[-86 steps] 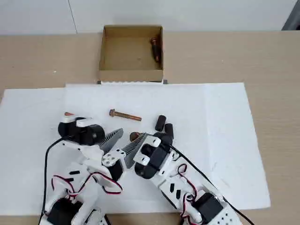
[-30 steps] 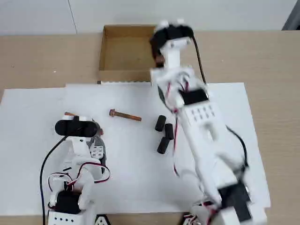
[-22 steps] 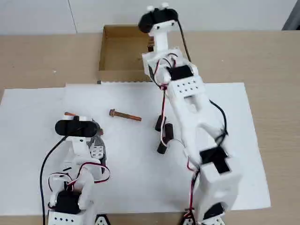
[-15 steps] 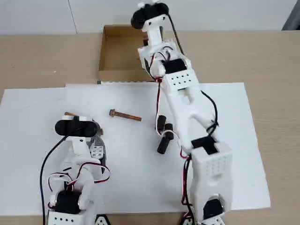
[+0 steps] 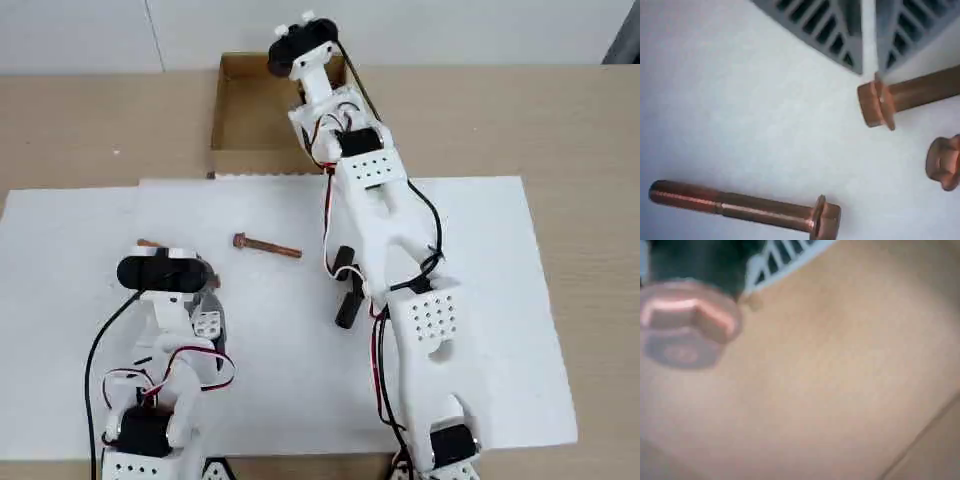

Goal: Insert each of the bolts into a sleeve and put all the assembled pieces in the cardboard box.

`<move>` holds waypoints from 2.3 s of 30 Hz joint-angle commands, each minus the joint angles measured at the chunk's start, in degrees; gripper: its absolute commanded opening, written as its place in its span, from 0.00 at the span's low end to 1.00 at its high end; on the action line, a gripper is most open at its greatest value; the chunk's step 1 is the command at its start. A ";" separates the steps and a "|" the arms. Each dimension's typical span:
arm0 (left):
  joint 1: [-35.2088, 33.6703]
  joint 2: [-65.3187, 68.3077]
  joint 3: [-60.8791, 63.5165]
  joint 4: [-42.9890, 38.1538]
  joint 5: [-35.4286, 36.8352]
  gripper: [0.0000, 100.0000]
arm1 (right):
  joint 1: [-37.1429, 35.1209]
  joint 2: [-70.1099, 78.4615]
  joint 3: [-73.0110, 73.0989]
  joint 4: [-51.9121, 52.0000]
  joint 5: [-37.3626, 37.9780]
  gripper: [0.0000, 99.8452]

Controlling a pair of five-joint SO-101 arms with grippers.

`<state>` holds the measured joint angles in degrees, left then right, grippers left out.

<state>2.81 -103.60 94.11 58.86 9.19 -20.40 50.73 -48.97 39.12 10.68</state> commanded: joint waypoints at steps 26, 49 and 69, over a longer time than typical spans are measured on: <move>0.26 -0.62 -0.13 -0.35 -0.18 0.01 | 0.04 -1.36 -42.99 48.13 0.70 0.00; 0.26 -0.62 -0.13 -0.35 -0.18 0.01 | -1.01 -35.03 0.35 57.19 -5.45 0.00; 0.26 -0.62 -0.13 -0.26 -0.26 0.01 | -1.01 -51.38 43.87 54.73 -16.53 0.00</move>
<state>2.81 -103.60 94.11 58.86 9.19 -21.27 2.29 -6.15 95.74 -5.23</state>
